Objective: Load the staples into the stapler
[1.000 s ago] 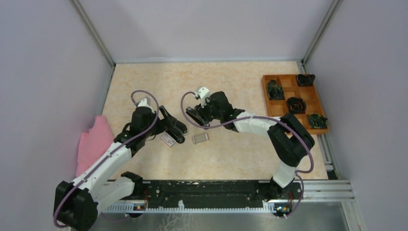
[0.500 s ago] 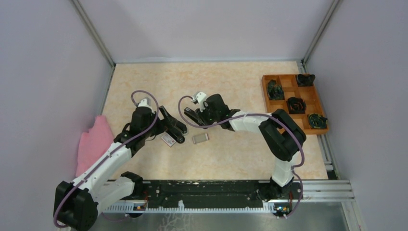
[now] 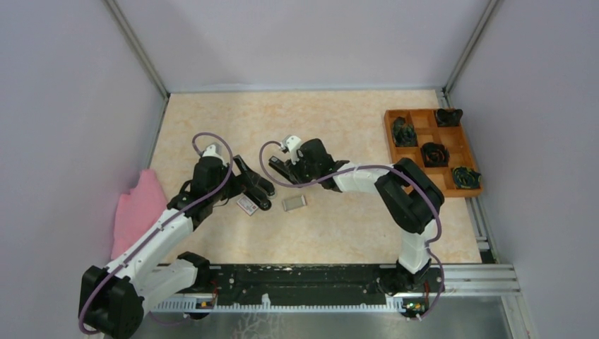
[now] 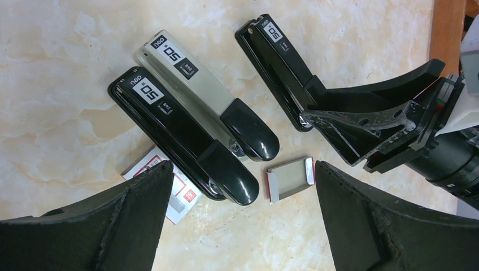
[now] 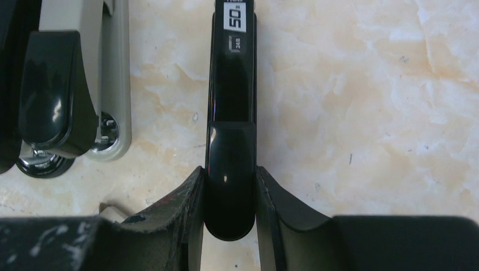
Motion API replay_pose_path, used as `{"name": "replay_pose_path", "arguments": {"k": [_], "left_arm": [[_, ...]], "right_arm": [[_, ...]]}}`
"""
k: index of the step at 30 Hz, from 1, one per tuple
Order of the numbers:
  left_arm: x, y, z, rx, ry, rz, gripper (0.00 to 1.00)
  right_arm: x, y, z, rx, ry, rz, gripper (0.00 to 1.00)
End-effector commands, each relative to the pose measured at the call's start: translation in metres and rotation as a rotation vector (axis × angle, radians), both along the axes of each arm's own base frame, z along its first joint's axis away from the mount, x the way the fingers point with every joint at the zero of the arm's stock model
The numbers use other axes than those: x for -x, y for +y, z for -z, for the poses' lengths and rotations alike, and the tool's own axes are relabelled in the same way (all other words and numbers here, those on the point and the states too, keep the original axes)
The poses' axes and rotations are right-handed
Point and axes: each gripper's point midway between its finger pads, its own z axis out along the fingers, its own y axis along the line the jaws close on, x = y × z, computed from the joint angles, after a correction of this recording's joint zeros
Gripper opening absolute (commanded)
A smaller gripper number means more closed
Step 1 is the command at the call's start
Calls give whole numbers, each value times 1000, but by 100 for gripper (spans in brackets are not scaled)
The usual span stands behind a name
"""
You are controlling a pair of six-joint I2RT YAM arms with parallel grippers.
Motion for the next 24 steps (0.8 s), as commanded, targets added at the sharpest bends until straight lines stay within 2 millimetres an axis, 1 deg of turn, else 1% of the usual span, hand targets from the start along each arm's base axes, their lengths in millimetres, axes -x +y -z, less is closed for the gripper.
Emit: {"name": "replay_pose_path", "arguments": {"k": [1, 4, 7, 11, 12, 16, 19, 22, 24], "left_arm": [[-3, -2, -7, 31, -27, -4, 99], [-2, -2, -6, 35, -26, -6, 100], [-2, -2, -9, 38, -30, -4, 99], [-2, 0, -21, 33, -52, -8, 99], [-2, 1, -24, 31, -59, -10, 99], [1, 6, -38, 32, -93, -21, 99], [3, 9, -49, 25, -115, -25, 99], [7, 15, -63, 10, -137, -33, 99], [11, 19, -73, 1, -159, -36, 99]], "right_arm": [[30, -27, 58, 169, 158, 28, 0], [29, -26, 57, 169, 155, 38, 0], [28, -20, 49, 147, 143, 37, 0], [22, 3, 27, 86, 110, 27, 0], [19, 9, 21, 68, 101, 28, 2], [8, 36, -5, -4, 58, 38, 10], [2, 49, -25, -50, 33, 50, 22], [-1, 51, -47, -90, 14, 82, 36], [-1, 45, -65, -116, -9, 113, 40]]}}
